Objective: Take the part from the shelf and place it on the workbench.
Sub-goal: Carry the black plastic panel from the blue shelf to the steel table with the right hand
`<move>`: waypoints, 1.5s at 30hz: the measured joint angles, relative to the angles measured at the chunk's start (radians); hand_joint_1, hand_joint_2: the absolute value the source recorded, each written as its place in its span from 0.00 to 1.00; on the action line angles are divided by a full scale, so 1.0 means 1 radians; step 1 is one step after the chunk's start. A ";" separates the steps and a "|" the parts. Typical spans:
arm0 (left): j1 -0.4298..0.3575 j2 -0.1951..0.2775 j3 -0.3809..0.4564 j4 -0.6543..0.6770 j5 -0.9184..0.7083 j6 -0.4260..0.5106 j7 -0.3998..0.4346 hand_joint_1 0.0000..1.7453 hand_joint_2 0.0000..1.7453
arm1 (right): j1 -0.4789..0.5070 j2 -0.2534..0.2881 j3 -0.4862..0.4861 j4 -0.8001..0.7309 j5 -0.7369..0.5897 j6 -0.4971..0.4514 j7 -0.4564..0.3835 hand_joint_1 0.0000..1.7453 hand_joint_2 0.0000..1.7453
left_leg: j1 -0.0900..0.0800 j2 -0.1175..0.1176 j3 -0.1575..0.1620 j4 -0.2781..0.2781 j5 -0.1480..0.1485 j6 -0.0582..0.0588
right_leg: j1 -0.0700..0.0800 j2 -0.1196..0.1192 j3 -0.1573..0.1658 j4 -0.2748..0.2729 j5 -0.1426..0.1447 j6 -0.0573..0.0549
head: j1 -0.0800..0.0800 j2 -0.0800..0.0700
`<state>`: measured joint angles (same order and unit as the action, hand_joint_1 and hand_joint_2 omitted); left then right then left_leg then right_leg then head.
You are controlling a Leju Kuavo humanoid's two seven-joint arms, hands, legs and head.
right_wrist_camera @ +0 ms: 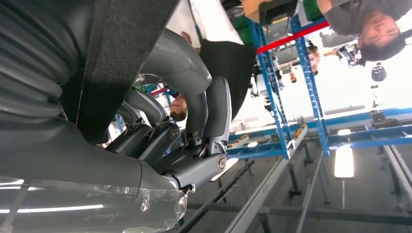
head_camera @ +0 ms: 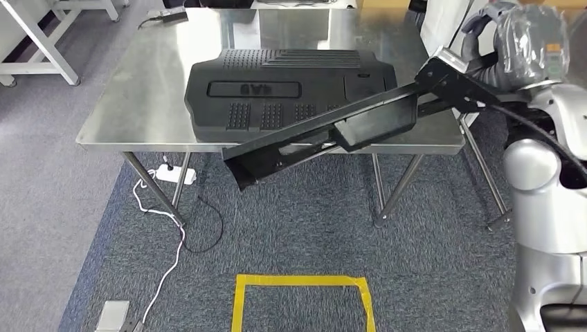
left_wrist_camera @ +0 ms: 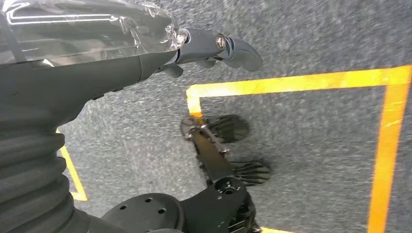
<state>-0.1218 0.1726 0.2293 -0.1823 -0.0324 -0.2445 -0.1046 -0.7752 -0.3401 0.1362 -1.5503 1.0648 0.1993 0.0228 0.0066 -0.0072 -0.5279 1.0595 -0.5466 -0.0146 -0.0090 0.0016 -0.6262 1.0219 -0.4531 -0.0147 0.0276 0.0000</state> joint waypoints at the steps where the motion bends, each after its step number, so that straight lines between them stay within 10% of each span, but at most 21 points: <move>1: -0.002 0.000 0.000 0.000 0.000 0.001 0.000 0.00 1.00 | 0.000 0.000 0.000 0.000 0.000 -0.002 -0.001 1.00 1.00 | 0.001 0.001 -0.020 0.042 -0.014 -0.004 | -0.002 -0.001 0.010 -0.003 -0.004 -0.004 | -0.006 0.000; 5: 0.003 0.000 0.000 0.000 0.001 0.004 0.002 0.00 1.00 | 0.006 0.006 0.000 0.001 0.002 -0.003 -0.003 1.00 1.00 | 0.005 0.001 -0.162 0.236 -0.080 -0.015 | -0.002 0.000 0.037 -0.004 -0.029 -0.010 | -0.032 0.000; 10: 0.008 0.000 0.000 0.000 0.000 0.005 0.002 0.00 1.00 | 0.008 0.011 0.000 0.005 0.006 -0.006 -0.005 1.00 1.00 | 0.002 0.002 -0.119 0.001 0.086 -0.004 | -0.001 0.001 0.086 -0.004 -0.070 0.004 | -0.053 0.000; 14: 0.011 0.000 0.000 0.000 -0.001 0.006 0.002 0.00 1.00 | 0.009 0.012 0.001 0.006 0.013 -0.009 -0.005 1.00 1.00 | -0.001 0.003 -0.102 -0.025 0.092 0.025 | 0.000 0.003 0.095 0.011 -0.084 0.029 | -0.052 0.000; 21: 0.006 0.000 0.000 0.000 -0.003 0.006 0.003 0.00 1.00 | 0.018 0.012 0.001 0.006 0.018 0.000 0.002 1.00 1.00 | 0.002 0.003 -0.053 -0.036 0.060 0.046 | -0.003 0.002 -0.090 0.288 -0.170 0.045 | -0.018 0.000; 24: 0.006 0.000 0.000 0.000 -0.003 0.006 0.004 0.00 1.00 | 0.019 0.012 0.001 0.007 0.018 0.000 0.002 1.00 1.00 | 0.001 0.002 -0.021 -0.035 0.035 0.039 | -0.002 0.001 -0.051 0.121 -0.043 0.036 | -0.005 0.000; 26: 0.004 0.000 0.000 0.000 -0.003 0.006 0.004 0.00 1.00 | 0.017 0.012 0.001 0.007 0.018 0.001 0.003 1.00 1.00 | 0.000 0.002 -0.007 -0.036 0.019 0.028 | 0.004 -0.001 -0.025 0.034 -0.010 0.026 | 0.001 0.000; 31: -0.001 0.001 0.000 0.000 -0.003 0.006 0.004 0.00 1.00 | 0.015 0.013 0.001 0.007 0.022 0.000 0.001 1.00 1.00 | -0.003 0.003 -0.007 0.026 -0.008 0.001 | 0.000 -0.002 0.008 0.013 -0.012 -0.004 | -0.010 0.000; 35: 0.001 0.001 0.000 0.000 -0.003 0.006 0.004 0.00 1.00 | 0.015 0.016 0.001 0.007 0.026 -0.001 -0.002 1.00 1.00 | 0.002 0.003 -0.142 0.226 -0.085 -0.009 | 0.000 -0.001 0.030 0.011 -0.032 -0.014 | -0.034 0.000; 40: 0.005 0.001 0.000 0.000 -0.003 0.006 0.004 0.00 1.00 | 0.015 0.020 0.001 0.007 0.028 -0.001 -0.003 1.00 1.00 | 0.002 0.003 -0.126 0.035 0.068 -0.002 | 0.001 0.001 0.081 0.012 -0.073 -0.003 | -0.055 0.000; 45: 0.005 0.002 0.000 0.000 -0.003 0.006 0.003 0.00 1.00 | 0.015 0.023 0.001 0.008 0.030 -0.002 -0.003 1.00 1.00 | -0.001 0.003 -0.097 -0.019 0.085 0.024 | 0.002 0.003 0.098 0.021 -0.092 0.029 | -0.057 0.000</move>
<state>-0.1164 0.1743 0.2293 -0.1820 -0.0359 -0.2380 -0.1015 -0.7600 -0.3172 0.1373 -1.5427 1.0944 0.1969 0.0194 0.0055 -0.0045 -0.6250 1.0401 -0.4619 0.0090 -0.0071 0.0049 -0.5284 1.0432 -0.5447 0.0138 -0.0292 0.0000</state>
